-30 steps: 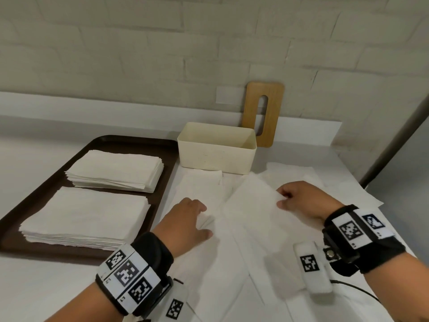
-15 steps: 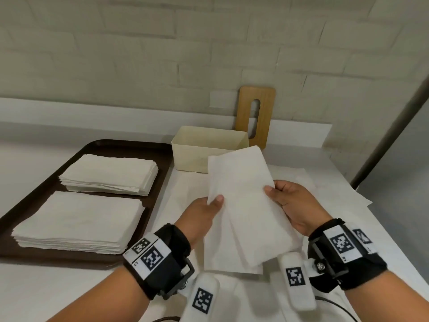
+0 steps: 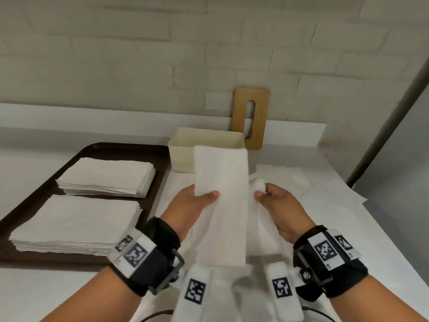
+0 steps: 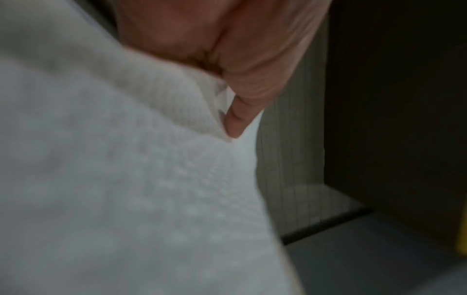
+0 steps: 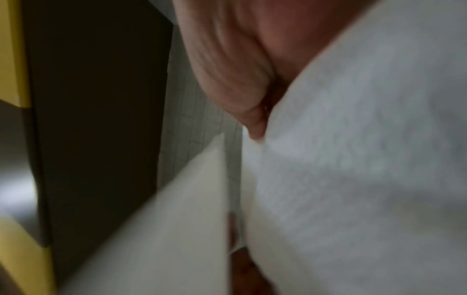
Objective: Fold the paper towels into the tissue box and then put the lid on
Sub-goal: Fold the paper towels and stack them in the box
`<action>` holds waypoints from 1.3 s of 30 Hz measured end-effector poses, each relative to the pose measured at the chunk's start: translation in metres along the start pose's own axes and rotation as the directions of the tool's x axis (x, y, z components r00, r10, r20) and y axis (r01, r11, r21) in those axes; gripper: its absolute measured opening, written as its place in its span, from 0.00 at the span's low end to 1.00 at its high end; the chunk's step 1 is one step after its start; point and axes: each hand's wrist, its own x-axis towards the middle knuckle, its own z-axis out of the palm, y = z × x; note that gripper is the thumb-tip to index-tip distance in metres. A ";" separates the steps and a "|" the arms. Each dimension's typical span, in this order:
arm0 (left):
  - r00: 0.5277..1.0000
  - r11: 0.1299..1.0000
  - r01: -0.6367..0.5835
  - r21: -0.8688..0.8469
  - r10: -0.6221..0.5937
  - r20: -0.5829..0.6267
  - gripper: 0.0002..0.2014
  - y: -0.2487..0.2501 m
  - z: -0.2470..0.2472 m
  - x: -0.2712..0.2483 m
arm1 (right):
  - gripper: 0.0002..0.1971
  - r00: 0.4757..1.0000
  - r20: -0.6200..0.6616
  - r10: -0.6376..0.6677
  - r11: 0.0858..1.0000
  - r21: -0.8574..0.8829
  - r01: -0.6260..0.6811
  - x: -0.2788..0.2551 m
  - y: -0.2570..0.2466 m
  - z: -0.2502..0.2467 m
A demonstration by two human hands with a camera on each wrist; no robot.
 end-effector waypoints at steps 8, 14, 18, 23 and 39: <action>0.996 0.984 -0.038 0.175 0.052 -0.073 0.26 -0.012 0.019 0.002 | 0.31 0.983 0.155 -0.102 0.958 0.282 0.055 -0.017 -0.011 0.024; 0.993 0.986 -0.092 0.141 0.101 -0.057 0.38 -0.002 0.024 0.001 | 0.15 0.965 0.076 -0.250 0.968 0.043 0.247 -0.020 -0.023 0.028; 0.989 0.959 -0.050 0.280 0.087 -0.119 0.26 0.000 0.003 0.006 | 0.13 0.939 -0.249 -0.236 0.940 0.185 0.285 -0.011 -0.035 0.000; 0.982 0.385 0.016 0.923 -0.181 0.059 0.29 -0.018 -0.016 0.003 | 0.13 0.905 -0.369 -0.212 0.926 0.221 0.307 -0.004 -0.034 -0.047; 0.995 0.757 -0.002 0.653 -0.064 0.078 0.15 -0.025 -0.004 0.009 | 0.14 0.999 -0.048 -0.025 0.899 0.436 0.044 -0.025 -0.006 -0.045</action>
